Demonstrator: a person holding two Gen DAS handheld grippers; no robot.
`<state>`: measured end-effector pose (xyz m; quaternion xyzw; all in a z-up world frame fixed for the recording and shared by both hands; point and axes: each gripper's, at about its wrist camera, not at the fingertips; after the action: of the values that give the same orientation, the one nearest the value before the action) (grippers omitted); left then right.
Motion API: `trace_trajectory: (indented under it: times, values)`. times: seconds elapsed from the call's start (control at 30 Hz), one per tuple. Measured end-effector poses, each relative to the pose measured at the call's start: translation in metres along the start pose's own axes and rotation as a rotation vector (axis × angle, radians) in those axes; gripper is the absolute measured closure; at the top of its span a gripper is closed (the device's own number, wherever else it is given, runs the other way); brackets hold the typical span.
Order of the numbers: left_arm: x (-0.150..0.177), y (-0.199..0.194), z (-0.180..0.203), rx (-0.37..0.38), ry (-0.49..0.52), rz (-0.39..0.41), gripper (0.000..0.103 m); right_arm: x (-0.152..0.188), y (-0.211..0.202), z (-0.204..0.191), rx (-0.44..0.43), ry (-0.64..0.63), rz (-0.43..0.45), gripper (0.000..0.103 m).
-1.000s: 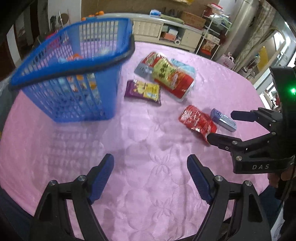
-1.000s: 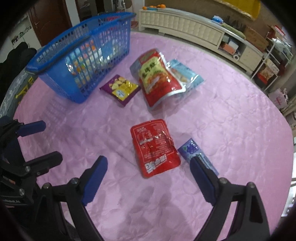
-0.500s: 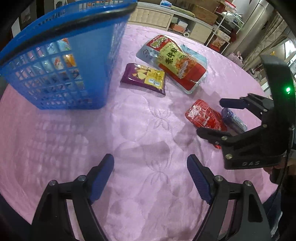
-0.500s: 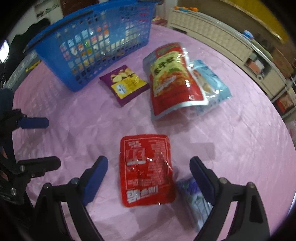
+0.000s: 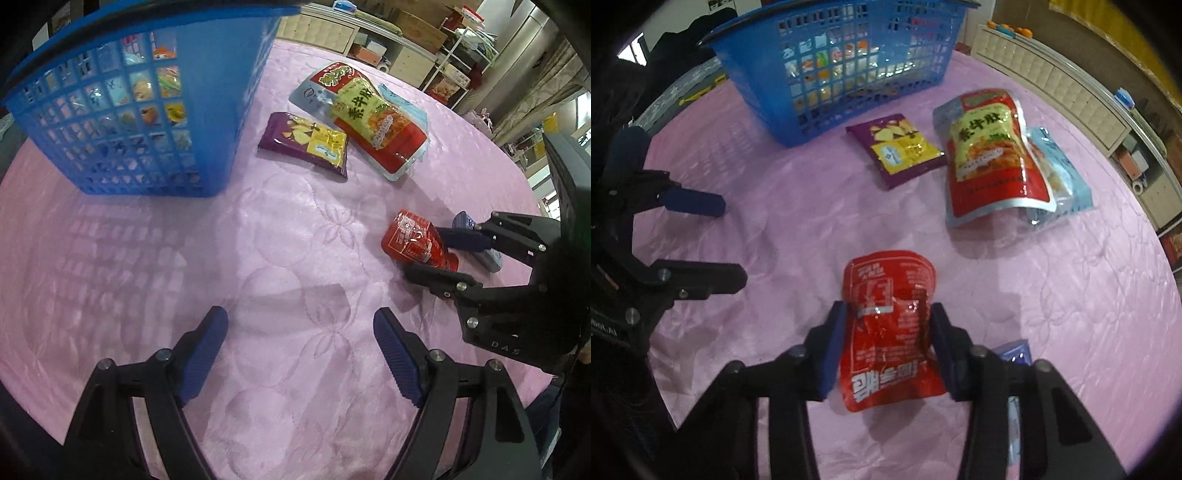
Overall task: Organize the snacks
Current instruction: 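Grasp the red sauce packet with the right tool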
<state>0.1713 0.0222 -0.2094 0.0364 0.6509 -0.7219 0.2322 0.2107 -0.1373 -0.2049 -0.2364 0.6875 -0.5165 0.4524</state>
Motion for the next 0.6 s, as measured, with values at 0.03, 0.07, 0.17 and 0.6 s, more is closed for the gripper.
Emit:
trace_trajectory:
  times: [0.03, 0.07, 0.17, 0.6]
  values:
    - [0.003, -0.003, -0.002, -0.003, -0.001, 0.001, 0.023, 0.002, -0.001, -0.002, 0.006, 0.001, 0.002, 0.069]
    - [0.004, -0.005, -0.003, -0.005, -0.002, 0.002, 0.023, 0.003, -0.001, -0.009, 0.03, -0.003, 0.005, 0.074]
    - [0.008, -0.01, -0.006, -0.009, -0.005, 0.008, 0.023, 0.002, -0.001, -0.018, 0.065, 0.012, 0.008, 0.077]
    - [-0.005, -0.037, 0.031, -0.023, 0.079, 0.079, 0.023, 0.019, -0.045, 0.008, 0.074, 0.199, 0.11, 0.076]
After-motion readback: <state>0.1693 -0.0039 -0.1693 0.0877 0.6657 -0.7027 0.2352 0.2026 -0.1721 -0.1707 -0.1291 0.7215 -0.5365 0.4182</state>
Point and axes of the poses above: each gripper's, at about its wrist camera, not at the fingertips, and y roughly the way its jaws point, z to its right, x to its underside, and after that the axes turned 6 degrees about -x, right-handed
